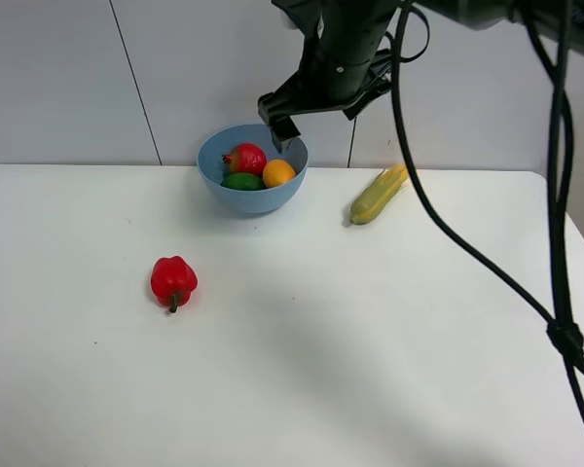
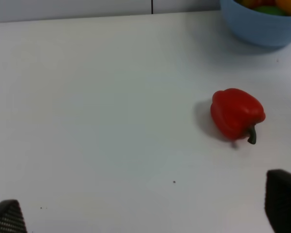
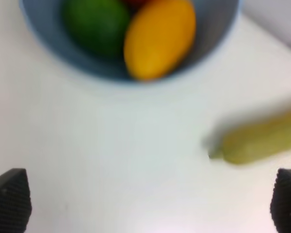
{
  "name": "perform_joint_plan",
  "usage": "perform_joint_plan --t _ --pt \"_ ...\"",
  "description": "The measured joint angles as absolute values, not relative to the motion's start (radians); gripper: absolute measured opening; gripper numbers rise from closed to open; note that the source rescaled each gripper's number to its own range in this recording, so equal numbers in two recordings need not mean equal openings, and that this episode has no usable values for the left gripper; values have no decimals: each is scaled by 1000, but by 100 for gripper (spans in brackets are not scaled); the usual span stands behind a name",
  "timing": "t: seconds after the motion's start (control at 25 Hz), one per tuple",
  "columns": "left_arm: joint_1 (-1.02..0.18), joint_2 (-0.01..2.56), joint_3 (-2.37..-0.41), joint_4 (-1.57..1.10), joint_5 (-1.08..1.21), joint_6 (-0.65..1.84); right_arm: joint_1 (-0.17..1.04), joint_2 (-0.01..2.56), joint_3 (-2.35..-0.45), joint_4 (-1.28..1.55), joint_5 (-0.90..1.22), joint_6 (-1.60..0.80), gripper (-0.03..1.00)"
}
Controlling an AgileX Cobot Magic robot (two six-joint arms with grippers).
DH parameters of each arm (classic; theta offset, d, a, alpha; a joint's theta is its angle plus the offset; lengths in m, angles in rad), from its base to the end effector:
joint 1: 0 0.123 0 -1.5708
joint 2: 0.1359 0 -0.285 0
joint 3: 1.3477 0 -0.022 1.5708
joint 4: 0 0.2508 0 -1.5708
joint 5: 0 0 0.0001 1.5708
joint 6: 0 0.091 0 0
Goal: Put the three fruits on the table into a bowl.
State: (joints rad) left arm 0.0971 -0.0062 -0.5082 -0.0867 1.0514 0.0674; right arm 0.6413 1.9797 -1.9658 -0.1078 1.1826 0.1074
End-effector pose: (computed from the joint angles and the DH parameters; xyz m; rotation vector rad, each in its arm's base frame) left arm -0.0059 -0.0074 0.2805 -0.0257 2.0175 0.0011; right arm 0.3553 0.2539 0.3260 -0.7271 2.5708 0.0934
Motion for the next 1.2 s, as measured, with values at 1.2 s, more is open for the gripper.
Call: perform_joint_plan --t 1.2 --pt "97 -6 -508 -87 1051 67 -74 433 -877 -60 1188 29 100"
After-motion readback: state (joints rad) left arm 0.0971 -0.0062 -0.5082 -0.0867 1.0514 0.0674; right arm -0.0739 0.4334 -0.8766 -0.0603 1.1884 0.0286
